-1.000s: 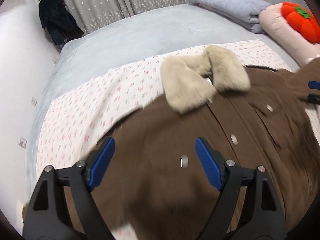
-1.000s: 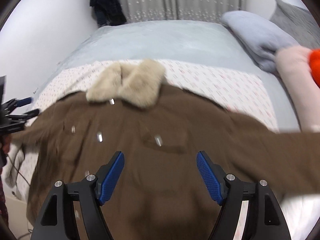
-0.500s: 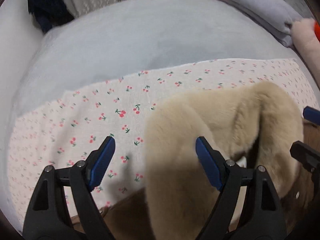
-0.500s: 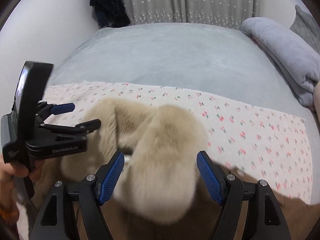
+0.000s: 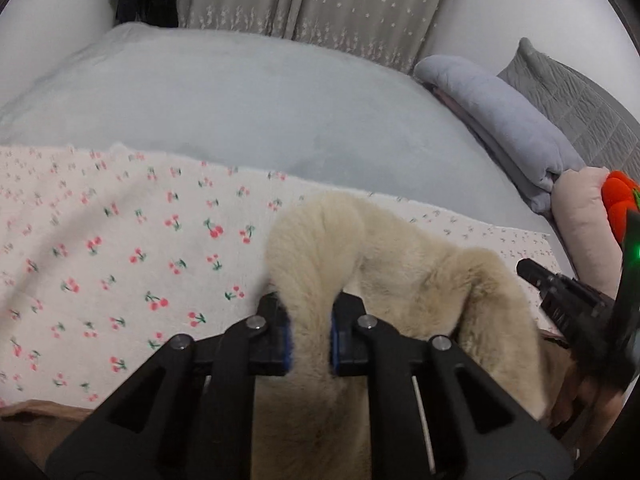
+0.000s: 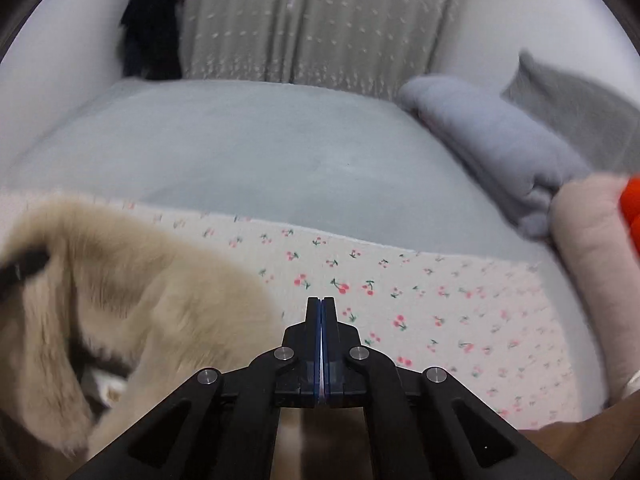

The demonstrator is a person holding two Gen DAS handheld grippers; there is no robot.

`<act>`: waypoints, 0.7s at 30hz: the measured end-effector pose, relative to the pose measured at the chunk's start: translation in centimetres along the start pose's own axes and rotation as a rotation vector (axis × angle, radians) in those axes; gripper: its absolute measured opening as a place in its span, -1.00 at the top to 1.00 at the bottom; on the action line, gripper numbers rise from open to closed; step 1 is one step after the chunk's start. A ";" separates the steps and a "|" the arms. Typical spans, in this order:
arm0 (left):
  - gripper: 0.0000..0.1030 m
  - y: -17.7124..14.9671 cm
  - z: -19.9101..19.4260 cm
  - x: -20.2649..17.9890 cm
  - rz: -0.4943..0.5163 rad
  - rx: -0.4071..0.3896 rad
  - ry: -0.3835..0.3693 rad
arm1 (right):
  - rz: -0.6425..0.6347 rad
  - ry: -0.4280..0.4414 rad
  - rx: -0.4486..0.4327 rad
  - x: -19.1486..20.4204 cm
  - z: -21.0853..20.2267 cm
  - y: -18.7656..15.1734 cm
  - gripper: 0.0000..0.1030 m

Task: Fold large clothes

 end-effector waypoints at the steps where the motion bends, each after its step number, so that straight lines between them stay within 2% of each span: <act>1: 0.68 -0.7 0.9 0.2 0.004 0.001 0.008 | 0.035 0.029 0.023 -0.4 0.5 -0.1 1.00; 3: 0.66 -1.6 1.9 0.4 0.011 -0.030 0.015 | 0.092 0.105 0.036 -0.4 -0.2 -0.3 0.95; 5: 0.65 -1.9 1.8 0.3 0.011 -0.059 0.012 | 0.089 0.171 0.020 0.1 -1.7 -0.2 0.76; 6: 0.66 -1.4 1.7 0.4 0.005 -0.073 0.010 | 0.085 0.200 0.012 0.5 -2.5 -0.2 0.44; 7: 0.67 -1.3 1.4 0.4 0.007 -0.086 0.014 | 0.084 0.225 0.008 1.1 -2.9 0.0 -0.06; 9: 0.68 -0.9 0.4 0.2 0.020 -0.126 0.032 | 0.057 0.259 0.005 2.4 -3.6 0.0 -0.59; 11: 0.68 -0.2 -0.8 0.2 0.009 -0.179 0.042 | -0.029 0.237 0.056 5.2 -2.7 -0.7 -0.56; 12: 0.69 0.1 -1.3 0.3 -0.002 -0.203 0.047 | -0.086 0.190 0.094 6.3 -1.7 -1.5 -0.12; 13: 0.69 0.3 -1.9 0.4 -0.015 -0.226 0.051 | -0.135 0.133 0.129 6.6 -0.9 -2.4 0.69; 15: 0.69 0.5 -2.2 0.9 -0.031 -0.248 0.062 | -0.149 0.091 0.100 6.6 -0.6 -3.0 0.74; 18: 0.69 0.5 -2.8 1.2 -0.040 -0.291 0.077 | -0.145 0.037 -0.034 6.3 -2.6 -2.7 0.80; 21: 0.69 0.9 -3.1 1.7 -0.065 -0.333 0.094 | -0.067 0.016 -0.150 5.1 -3.9 -2.2 0.81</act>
Point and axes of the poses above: each gripper's, at about its wrist camera, not at the fingertips, and z roughly the way its jaws point, x to its left, y to its top, the point moved 7 cm from there along z, roughly the way its jaws point, and after that the axes turned 7 degrees about -x, right-handed, at the moved point
